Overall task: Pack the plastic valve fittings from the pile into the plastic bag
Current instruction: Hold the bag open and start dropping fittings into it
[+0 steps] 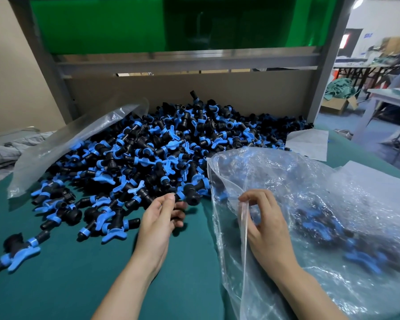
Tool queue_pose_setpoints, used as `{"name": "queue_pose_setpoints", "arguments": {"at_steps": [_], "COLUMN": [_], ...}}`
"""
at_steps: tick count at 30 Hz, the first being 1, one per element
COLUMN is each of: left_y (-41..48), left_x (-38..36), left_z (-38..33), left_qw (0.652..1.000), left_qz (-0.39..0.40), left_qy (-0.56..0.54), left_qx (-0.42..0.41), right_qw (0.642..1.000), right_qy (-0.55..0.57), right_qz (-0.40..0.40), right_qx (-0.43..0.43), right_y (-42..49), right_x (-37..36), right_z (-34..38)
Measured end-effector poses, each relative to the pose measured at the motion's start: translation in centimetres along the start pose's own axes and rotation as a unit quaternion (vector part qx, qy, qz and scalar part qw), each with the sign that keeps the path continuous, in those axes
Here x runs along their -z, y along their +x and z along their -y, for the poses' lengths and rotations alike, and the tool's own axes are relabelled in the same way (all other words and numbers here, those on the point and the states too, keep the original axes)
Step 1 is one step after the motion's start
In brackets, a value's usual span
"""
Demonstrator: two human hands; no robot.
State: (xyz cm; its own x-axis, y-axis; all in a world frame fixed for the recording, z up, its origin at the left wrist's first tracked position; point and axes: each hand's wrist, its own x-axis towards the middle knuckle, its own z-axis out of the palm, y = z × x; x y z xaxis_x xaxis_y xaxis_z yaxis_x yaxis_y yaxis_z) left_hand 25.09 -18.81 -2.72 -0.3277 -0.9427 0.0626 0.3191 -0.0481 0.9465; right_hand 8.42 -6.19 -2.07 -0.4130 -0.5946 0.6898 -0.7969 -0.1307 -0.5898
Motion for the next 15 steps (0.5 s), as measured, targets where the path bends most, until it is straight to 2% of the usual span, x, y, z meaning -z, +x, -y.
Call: {"name": "queue_pose_setpoints", "arguments": {"at_steps": [11,13,15], "left_y": [-0.48,-0.5,-0.32], "left_x": [0.17,0.25,0.52], "left_z": [-0.35,-0.56,-0.9], "left_qw": [0.999,1.0,0.994], "left_qz": [0.013,0.009,-0.006], "left_qy": [0.043,0.015,-0.083], "left_qx": [0.001,0.02,0.068], "right_qw": [1.0,1.0,1.0], "right_qy": [0.003,0.005,0.004], "right_qz": [-0.004,-0.006,-0.008], "right_qx": [-0.001,-0.003,-0.004], "right_y": [0.01,0.0,-0.03], "right_x": [-0.06,-0.07,-0.08], "right_z": [0.04,0.03,0.04]}}
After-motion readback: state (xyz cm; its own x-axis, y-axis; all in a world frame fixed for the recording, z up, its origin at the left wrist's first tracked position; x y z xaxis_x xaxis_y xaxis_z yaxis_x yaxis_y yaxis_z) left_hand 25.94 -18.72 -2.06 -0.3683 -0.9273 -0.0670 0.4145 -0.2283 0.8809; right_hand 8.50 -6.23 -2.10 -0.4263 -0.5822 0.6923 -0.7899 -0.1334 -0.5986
